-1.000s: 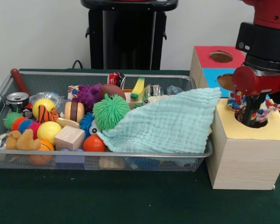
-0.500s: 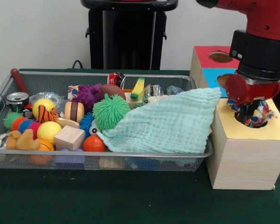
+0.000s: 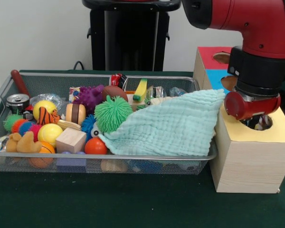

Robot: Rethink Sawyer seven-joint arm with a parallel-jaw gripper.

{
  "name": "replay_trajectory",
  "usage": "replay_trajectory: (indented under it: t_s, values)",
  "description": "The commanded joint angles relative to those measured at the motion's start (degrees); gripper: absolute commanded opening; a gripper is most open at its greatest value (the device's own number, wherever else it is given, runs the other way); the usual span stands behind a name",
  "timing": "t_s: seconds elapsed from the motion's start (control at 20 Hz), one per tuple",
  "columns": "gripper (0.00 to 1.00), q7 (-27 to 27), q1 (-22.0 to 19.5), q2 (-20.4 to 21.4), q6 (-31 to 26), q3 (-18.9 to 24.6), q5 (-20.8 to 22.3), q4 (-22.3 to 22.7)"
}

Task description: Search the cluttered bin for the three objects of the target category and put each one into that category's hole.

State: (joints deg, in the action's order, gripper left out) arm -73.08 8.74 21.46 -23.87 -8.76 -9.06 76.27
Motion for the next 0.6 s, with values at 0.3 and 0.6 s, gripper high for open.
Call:
replay_trajectory:
  t_s: [0.3, 0.6]
  values:
    - [0.00, -6.2, -2.8, -6.9, 3.0, 7.8, 3.6, 4.8]
    - [0.00, -6.2, -3.2, -8.4, 5.6, 8.4, 4.3, 4.8]
